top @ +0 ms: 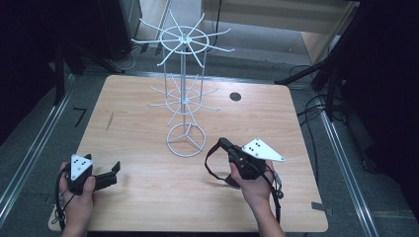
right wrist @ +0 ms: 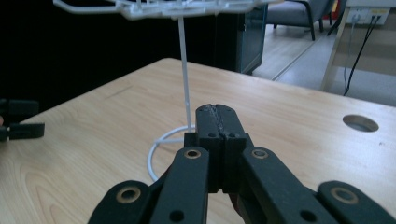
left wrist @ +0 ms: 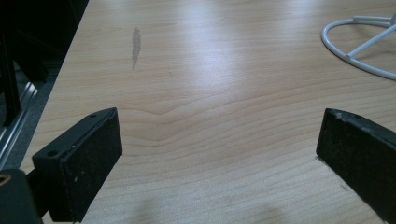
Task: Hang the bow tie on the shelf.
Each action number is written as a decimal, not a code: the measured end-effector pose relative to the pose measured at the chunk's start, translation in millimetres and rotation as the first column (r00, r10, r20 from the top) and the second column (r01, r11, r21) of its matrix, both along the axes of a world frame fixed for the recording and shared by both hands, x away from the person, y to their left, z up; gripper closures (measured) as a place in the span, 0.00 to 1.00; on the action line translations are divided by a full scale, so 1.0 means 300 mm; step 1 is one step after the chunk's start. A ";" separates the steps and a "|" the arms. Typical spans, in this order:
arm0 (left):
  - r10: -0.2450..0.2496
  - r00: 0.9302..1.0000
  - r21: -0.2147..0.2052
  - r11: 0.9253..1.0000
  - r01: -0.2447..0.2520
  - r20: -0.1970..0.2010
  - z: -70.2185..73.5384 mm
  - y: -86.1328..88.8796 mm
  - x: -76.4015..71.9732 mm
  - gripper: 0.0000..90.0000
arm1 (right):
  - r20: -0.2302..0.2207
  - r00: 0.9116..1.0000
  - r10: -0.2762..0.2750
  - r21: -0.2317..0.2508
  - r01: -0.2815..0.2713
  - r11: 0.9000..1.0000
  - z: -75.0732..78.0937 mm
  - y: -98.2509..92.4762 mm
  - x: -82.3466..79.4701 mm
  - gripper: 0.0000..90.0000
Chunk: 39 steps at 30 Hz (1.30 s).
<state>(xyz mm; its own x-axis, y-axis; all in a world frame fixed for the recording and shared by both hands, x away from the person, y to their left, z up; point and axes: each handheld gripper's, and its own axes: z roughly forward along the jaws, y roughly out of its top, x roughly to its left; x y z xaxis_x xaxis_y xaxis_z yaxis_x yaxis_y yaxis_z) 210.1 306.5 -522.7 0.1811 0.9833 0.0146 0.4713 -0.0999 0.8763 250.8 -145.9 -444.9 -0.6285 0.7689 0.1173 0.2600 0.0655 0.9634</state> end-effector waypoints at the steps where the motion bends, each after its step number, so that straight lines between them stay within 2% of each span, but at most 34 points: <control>1: 0.000 1.000 0.000 1.000 0.000 0.000 0.000 0.000 0.000 0.01 | 0.000 1.000 0.000 0.000 0.000 1.000 0.000 0.000 0.000 1.00; 3: -0.001 1.000 -0.001 1.000 0.001 0.000 0.000 0.000 0.000 0.01 | 0.022 1.000 -0.011 0.016 0.011 1.000 0.023 -0.001 0.010 1.00; 8: -0.002 1.000 -0.003 1.000 0.002 0.000 0.000 0.001 0.000 0.01 | 0.033 0.999 -0.020 0.052 0.019 0.998 0.056 -0.004 0.029 1.00; 14: 0.001 1.000 -0.004 1.000 -0.001 0.001 0.000 0.001 0.000 0.01 | 0.050 0.998 -0.035 0.070 0.031 0.997 0.077 0.000 0.052 1.00; 39: 0.000 1.000 -0.009 1.000 0.000 0.004 -0.001 0.002 0.001 0.01 | 0.101 0.992 -0.074 0.067 0.067 0.995 0.187 0.012 0.138 1.00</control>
